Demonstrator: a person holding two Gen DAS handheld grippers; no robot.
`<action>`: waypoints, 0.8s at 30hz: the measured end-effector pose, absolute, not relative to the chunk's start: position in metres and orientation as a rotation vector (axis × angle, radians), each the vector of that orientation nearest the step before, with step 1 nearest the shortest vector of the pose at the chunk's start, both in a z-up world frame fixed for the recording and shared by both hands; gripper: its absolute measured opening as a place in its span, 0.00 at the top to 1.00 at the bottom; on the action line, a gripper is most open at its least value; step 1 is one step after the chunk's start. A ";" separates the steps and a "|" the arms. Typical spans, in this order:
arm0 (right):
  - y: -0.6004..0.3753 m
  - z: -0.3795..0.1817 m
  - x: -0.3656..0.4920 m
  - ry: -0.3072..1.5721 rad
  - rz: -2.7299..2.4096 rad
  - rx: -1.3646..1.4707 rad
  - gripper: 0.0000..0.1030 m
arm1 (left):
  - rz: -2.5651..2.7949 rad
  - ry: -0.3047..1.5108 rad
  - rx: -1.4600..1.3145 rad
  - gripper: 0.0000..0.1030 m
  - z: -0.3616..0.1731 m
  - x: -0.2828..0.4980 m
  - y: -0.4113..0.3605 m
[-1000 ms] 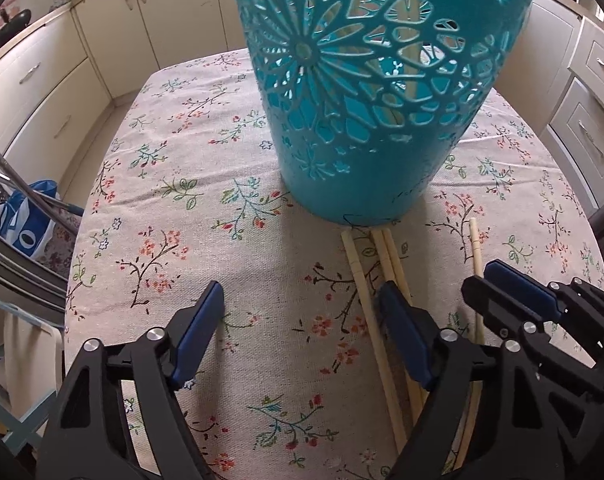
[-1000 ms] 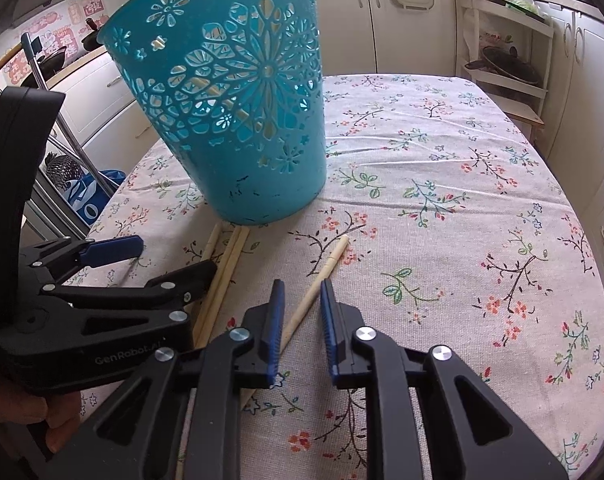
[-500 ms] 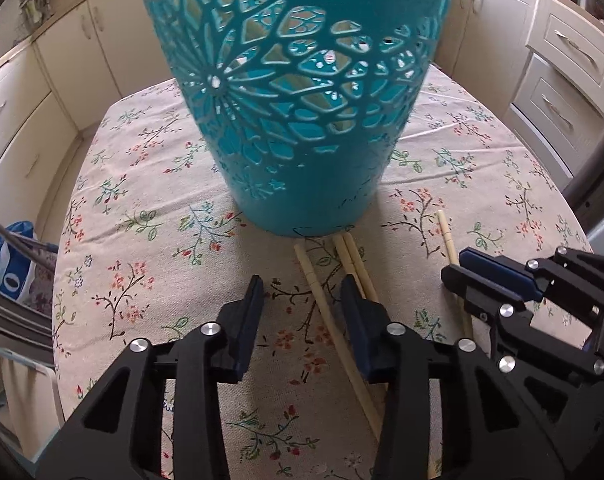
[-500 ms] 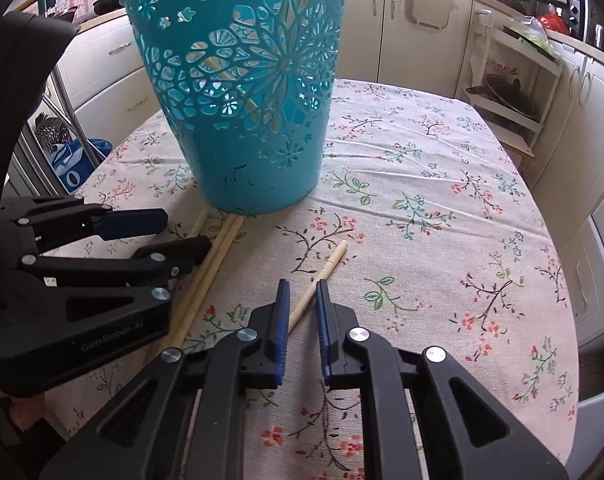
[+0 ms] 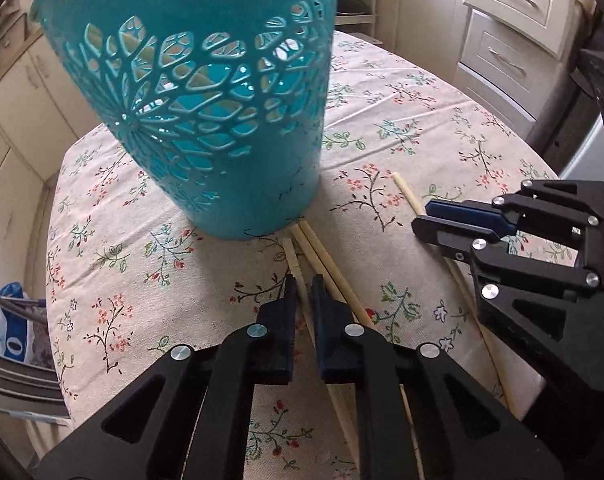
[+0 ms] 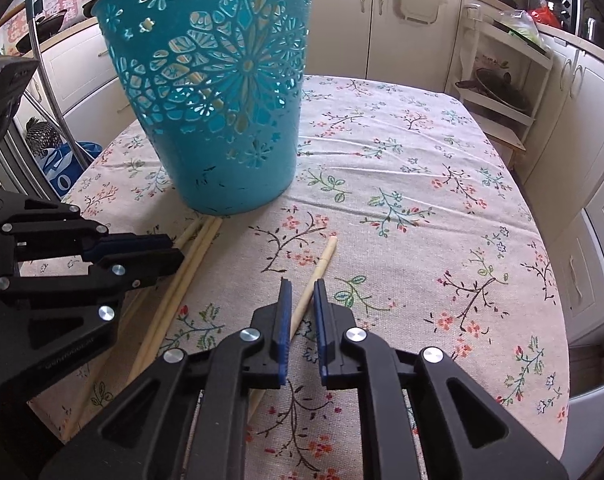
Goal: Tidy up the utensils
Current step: 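Close the left tool on a wooden stick from the bundle, then lift the stick with the left tool and drop it into the basket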
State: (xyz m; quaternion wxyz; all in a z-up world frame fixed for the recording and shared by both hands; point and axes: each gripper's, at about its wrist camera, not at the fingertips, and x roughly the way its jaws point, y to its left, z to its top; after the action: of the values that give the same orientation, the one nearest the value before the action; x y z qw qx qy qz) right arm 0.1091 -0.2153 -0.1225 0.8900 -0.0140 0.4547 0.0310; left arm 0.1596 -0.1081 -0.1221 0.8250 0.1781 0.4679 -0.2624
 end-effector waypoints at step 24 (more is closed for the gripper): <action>-0.211 -0.123 0.111 0.944 0.075 -0.016 0.91 | -0.531 1.001 0.355 0.96 -0.125 0.164 -0.108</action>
State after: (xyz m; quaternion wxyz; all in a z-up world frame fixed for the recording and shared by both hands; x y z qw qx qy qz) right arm 0.1115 -0.2107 -0.1233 0.8900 -0.0076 0.4546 0.0359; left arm 0.1641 -0.1082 -0.1249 0.8290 0.1673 0.4715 -0.2501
